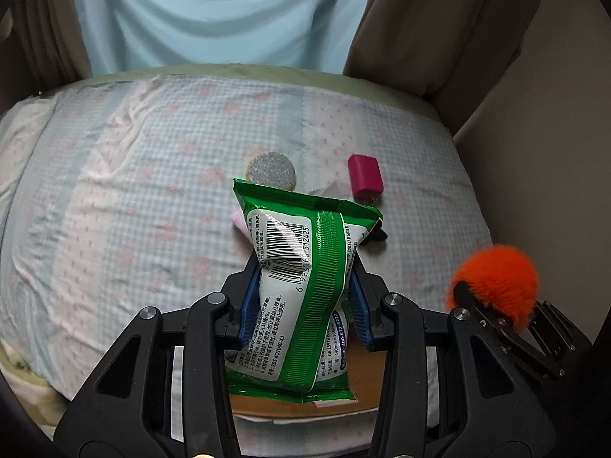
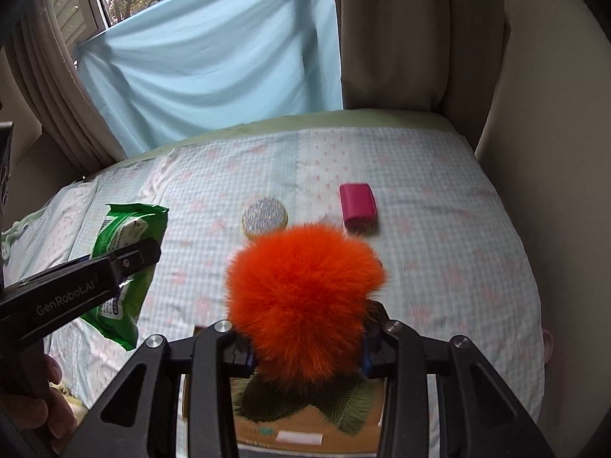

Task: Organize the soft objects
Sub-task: 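Lift the green packet and orange pom-pom and carry both toward the cardboard box, then lower the packet and pom-pom into the box and open both tools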

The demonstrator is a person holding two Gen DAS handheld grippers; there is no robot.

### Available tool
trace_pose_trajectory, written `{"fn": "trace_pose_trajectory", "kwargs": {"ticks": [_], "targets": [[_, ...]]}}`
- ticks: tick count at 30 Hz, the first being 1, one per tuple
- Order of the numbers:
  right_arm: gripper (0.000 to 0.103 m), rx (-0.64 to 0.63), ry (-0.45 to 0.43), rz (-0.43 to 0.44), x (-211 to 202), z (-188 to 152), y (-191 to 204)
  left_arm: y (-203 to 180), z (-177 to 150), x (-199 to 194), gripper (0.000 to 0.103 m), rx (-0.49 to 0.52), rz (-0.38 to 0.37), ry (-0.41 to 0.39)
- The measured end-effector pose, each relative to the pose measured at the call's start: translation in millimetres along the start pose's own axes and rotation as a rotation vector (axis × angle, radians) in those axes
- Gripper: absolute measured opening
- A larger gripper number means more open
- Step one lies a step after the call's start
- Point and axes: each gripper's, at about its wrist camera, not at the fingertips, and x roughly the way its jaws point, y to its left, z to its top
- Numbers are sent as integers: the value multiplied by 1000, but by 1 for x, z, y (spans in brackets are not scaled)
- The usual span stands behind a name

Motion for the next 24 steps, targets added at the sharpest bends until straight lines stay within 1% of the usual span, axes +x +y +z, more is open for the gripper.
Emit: {"fn": "trace_pose_trajectory", "kwargs": {"ticks": [3, 6, 9, 13, 17, 22, 24], "targets": [[35, -2, 16, -1, -8, -22, -3, -8, -25, -2, 37, 5, 4, 22], [35, -10, 38, 1, -11, -42, -5, -11, -50, 3, 37, -11, 2, 55], [35, -16, 77, 9, -6, -60, -9, -13, -74, 13, 37, -20, -2, 105], [35, -1, 127, 16, -2, -88, -18, -16, -104, 35, 37, -1, 0, 177], [35, 16, 204, 17, 21, -102, -26, -13, -124, 70, 37, 24, 17, 267], [35, 48, 315, 10, 61, -119, -37, -13, -134, 109, 37, 76, 29, 345], [35, 63, 358, 10, 81, -125, -41, -11, -136, 126, 37, 112, 39, 374]]}}
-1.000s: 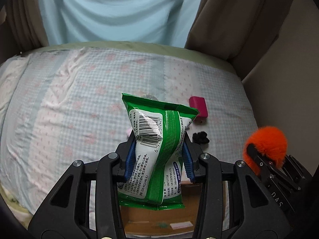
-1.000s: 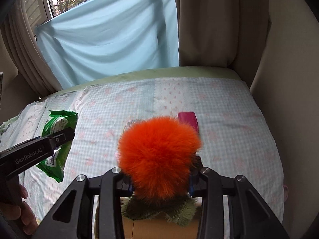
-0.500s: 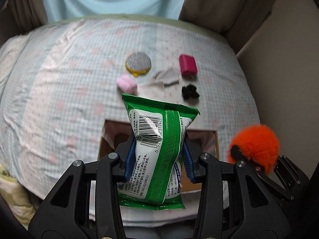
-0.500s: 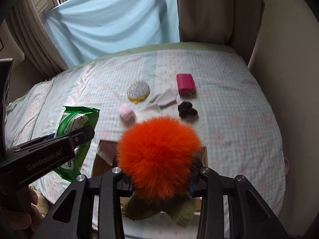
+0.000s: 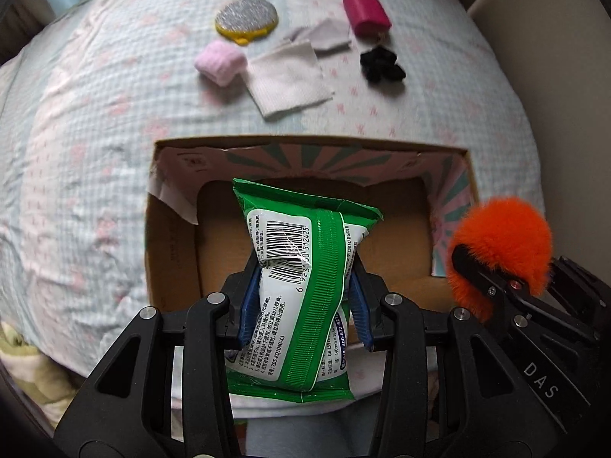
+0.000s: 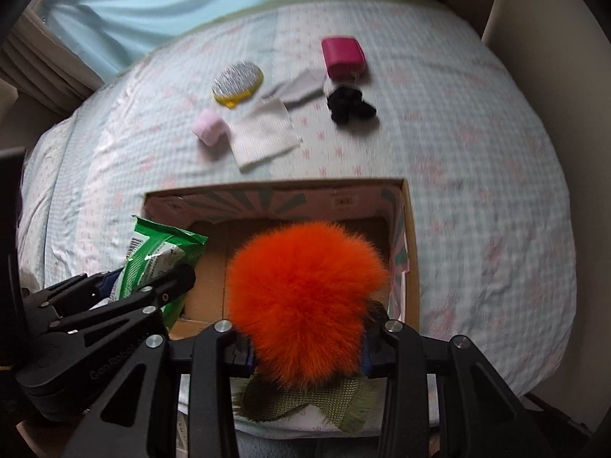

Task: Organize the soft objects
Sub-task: 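Lower the packet and pom-pom into the box and open both tools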

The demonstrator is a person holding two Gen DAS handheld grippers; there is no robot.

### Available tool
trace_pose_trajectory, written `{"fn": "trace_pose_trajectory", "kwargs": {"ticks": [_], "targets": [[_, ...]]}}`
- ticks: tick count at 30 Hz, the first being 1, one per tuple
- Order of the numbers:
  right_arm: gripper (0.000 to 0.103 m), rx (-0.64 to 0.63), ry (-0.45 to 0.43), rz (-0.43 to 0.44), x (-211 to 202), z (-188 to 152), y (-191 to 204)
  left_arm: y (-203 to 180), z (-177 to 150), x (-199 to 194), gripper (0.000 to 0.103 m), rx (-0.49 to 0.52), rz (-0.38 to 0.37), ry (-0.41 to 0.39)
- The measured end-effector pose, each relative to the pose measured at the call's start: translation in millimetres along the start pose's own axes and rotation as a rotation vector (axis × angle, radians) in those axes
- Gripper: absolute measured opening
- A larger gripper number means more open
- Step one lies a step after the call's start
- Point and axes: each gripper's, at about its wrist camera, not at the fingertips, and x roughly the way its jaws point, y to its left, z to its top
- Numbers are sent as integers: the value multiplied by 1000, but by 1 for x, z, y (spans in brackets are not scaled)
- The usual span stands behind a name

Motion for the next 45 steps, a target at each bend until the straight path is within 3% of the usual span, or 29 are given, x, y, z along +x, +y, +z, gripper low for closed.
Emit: {"fn": "trace_pose_trajectory", "kwargs": {"ticks": [6, 10, 18, 19, 20, 22, 23, 24, 26, 40, 45], "targets": [[35, 37, 133, 1, 55, 1, -9, 4, 7, 41, 37, 87, 36, 52], [35, 79, 166, 17, 80, 5, -14, 8, 15, 64, 37, 135, 47, 84], [35, 141, 233, 44, 116, 16, -18, 0, 18, 99, 40, 349, 67, 137], [35, 142, 234, 47, 117, 17, -18, 0, 17, 99, 49, 368, 62, 141], [39, 141, 232, 47, 118, 19, -17, -1, 16, 99, 75, 388, 52, 145], [50, 143, 244, 54, 122, 21, -16, -3, 14, 96, 103, 421, 45, 134], [75, 146, 262, 50, 126, 22, -15, -4, 13, 92, 103, 442, 46, 109], [90, 152, 274, 67, 128, 22, -15, -4, 13, 91, 103, 458, 48, 104], [97, 151, 291, 95, 131, 23, -12, -4, 12, 92, 103, 477, 51, 112], [100, 146, 270, 86, 122, 30, -6, 21, 23, 75, 103, 421, 21, 96], [100, 148, 236, 90, 100, 33, -1, 24, 24, 58, 103, 395, 39, 64]]}}
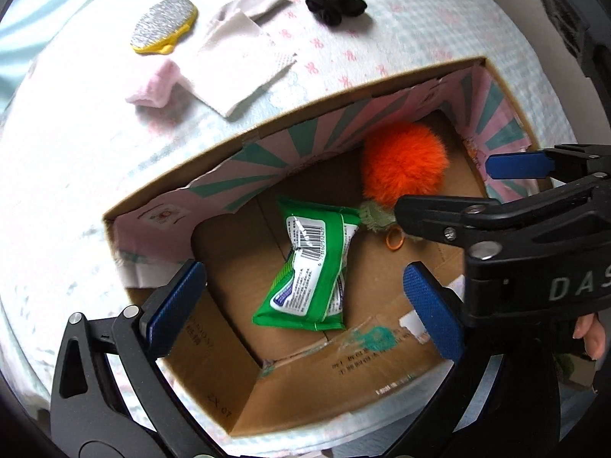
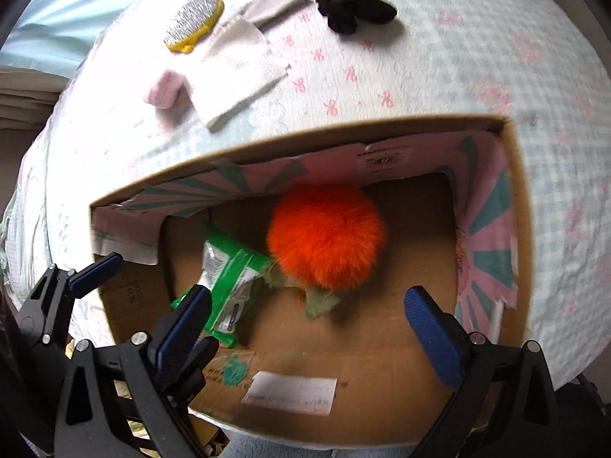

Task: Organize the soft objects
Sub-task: 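Lower the packet and pom-pom into the box and open both tools, then move both tools back toward the remaining items on the bed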

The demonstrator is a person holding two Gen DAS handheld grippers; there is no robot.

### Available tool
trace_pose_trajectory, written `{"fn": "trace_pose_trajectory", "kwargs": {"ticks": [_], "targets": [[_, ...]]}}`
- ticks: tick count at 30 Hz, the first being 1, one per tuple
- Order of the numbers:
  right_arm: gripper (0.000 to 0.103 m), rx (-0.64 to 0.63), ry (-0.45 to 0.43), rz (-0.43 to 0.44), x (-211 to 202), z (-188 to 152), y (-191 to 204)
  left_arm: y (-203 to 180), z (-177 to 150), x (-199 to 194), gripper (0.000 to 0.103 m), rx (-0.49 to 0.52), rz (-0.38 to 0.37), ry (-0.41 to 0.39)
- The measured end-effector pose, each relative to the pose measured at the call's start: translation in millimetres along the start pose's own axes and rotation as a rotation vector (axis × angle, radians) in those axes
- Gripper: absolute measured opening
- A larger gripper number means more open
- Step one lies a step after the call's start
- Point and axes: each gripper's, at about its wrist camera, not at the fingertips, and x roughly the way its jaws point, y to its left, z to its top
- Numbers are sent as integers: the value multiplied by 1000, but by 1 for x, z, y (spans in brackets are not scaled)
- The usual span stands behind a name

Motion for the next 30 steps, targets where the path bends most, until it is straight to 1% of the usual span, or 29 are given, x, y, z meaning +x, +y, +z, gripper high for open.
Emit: {"fn": "trace_pose_trajectory", "kwargs": {"ticks": [4, 10, 13, 15, 18, 24, 28, 30], "targets": [[100, -20, -49, -14, -31, -7, 7, 4, -5, -28, 103, -54, 5, -33], [100, -82, -135, -45, -97, -28, 15, -16, -16, -84, 103, -157, 25, -90], [100, -99, -179, -71, -128, -42, 18, -17, -26, -122, 103, -208, 33, -139], [100, -108, -214, -92, -148, -52, 20, -25, -27, -139, 103, -229, 44, -169], [100, -127, -262, -99, -172, -60, 14, -31, -33, -168, 103, -270, 70, -219], [100, -148, -341, -99, -213, -68, 6, -43, -40, -203, 103, -353, 90, -296], [100, -163, -397, -82, -238, -64, 1, -45, -38, -215, 103, -403, 99, -323], [101, -168, -422, -74, -249, -57, -2, -45, -34, -220, 103, -431, 106, -339]]}}
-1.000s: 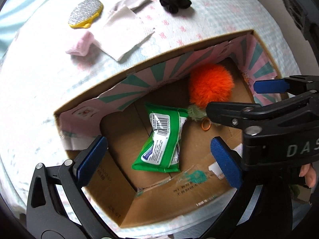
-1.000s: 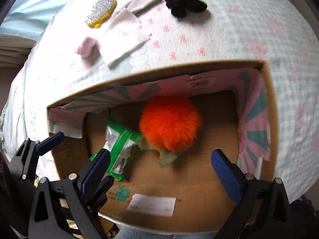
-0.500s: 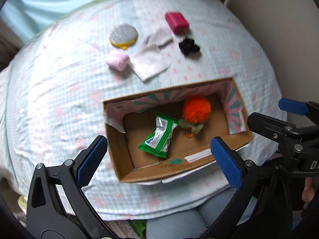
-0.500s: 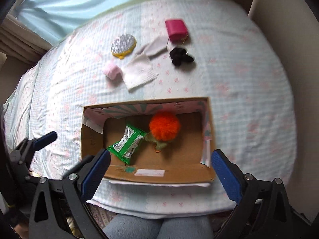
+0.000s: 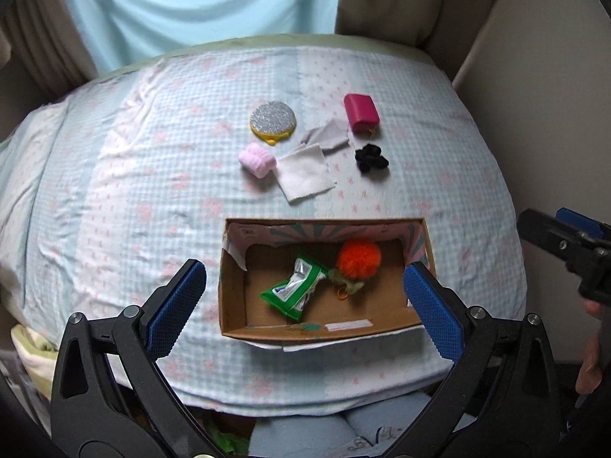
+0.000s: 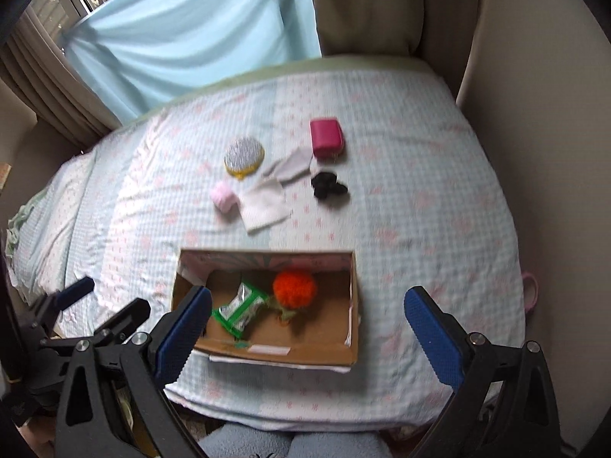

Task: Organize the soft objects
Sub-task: 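Move both tools back toward the remaining items on the bed, then grasp the white cloth with the left tool while the right tool grasps the pink pouch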

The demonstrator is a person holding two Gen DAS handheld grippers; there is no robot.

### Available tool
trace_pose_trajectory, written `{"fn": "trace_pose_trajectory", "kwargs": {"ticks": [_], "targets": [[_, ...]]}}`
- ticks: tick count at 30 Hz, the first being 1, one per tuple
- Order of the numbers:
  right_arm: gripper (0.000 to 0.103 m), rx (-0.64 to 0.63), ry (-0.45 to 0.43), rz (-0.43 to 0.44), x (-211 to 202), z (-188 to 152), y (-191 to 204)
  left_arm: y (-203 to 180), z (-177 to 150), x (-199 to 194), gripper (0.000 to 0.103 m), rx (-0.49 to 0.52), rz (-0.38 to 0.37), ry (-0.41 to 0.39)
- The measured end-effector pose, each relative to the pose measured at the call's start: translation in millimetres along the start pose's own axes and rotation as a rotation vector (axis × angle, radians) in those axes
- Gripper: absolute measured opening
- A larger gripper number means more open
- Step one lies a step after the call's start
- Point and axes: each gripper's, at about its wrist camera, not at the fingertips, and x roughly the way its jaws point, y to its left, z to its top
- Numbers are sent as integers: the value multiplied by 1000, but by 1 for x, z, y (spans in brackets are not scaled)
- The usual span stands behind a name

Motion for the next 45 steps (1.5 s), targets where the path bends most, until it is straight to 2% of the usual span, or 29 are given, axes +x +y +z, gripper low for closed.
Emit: {"fn": "trace_pose_trajectory", "kwargs": {"ticks": [7, 15, 24, 30, 37, 42, 45], "targets": [[101, -41, -62, 13, 3, 48, -13, 0, 30, 5, 103, -125, 29, -58], [101, -91, -83, 26, 53, 116, -31, -12, 75, 57, 103, -235, 60, -47], [101, -111, -59, 35, 151, 180, -50, -14, 109, 172, 103, -340, 59, 55], [101, -135, -13, 44, 223, 208, -50, -4, 119, 248, 103, -396, 103, 120], [101, -133, 38, 60, 304, 230, -50, 11, 120, 332, 102, -455, 126, 211], [101, -123, 95, 69, 361, 237, -53, 18, 112, 382, 102, -487, 123, 303], [101, -100, 127, 67, 386, 237, -57, 23, 108, 401, 100, -516, 89, 363]]}}
